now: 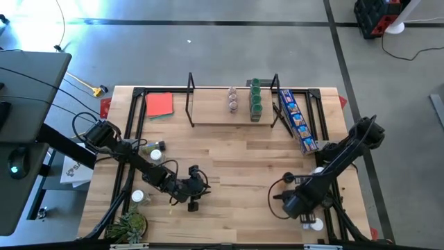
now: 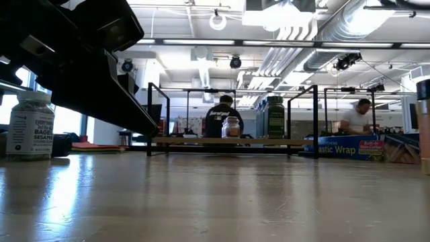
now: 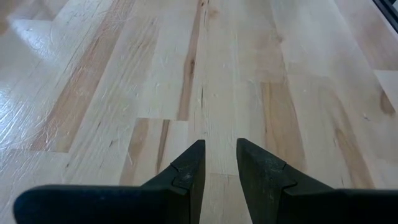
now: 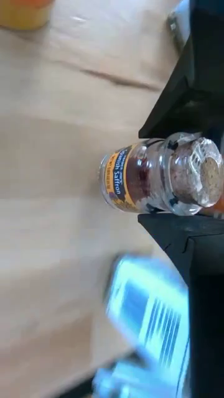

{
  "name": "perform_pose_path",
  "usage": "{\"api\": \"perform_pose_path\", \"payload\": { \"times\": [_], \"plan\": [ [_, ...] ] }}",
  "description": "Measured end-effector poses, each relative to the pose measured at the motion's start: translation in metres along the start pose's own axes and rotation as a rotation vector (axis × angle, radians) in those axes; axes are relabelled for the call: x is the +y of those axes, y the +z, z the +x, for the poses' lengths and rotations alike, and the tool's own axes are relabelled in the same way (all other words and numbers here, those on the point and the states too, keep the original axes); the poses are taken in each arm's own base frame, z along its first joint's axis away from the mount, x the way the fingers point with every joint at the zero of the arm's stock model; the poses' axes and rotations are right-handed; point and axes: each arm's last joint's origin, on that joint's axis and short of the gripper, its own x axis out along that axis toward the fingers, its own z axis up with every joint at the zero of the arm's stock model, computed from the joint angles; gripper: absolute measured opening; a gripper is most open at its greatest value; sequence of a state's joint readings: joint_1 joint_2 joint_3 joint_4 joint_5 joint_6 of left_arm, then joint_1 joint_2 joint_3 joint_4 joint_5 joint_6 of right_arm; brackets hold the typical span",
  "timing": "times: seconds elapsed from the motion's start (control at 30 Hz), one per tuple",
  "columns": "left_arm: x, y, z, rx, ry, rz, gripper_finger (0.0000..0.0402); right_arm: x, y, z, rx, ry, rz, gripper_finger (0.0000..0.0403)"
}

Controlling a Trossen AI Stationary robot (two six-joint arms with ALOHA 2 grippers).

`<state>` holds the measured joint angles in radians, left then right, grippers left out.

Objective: Shelf spices
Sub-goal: Put the transparent seasoning bottle on the shelf aligned with the other transparent seasoning bottle

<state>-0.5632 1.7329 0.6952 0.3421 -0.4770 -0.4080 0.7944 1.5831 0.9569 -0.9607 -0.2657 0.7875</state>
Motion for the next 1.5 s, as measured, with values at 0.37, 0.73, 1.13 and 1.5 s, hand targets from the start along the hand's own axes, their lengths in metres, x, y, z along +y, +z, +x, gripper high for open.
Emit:
{"api": "perform_pose_path", "payload": {
  "times": [0.37,0.73,1.13,1.5],
  "plan": [
    [0.0,-0.001,-0.001,0.012,-0.005,0.006,0.0087,0.043,0.063,-0.04,-0.135,0.11,-0.094,0.0159],
    [0.006,0.003,-0.05,0.208,-0.02,0.114,0.0087,0.057,0.178,-0.064,-0.236,-0.125,-0.516,0.0158],
    [0.008,-0.003,-0.103,0.245,0.09,0.062,0.0087,-0.051,0.255,-0.048,-0.029,-0.349,-0.689,0.0158],
    [0.006,-0.004,-0.105,0.221,0.111,0.076,0.0087,-0.126,0.271,-0.062,0.02,-0.557,-0.63,0.0218]
  ]
}}
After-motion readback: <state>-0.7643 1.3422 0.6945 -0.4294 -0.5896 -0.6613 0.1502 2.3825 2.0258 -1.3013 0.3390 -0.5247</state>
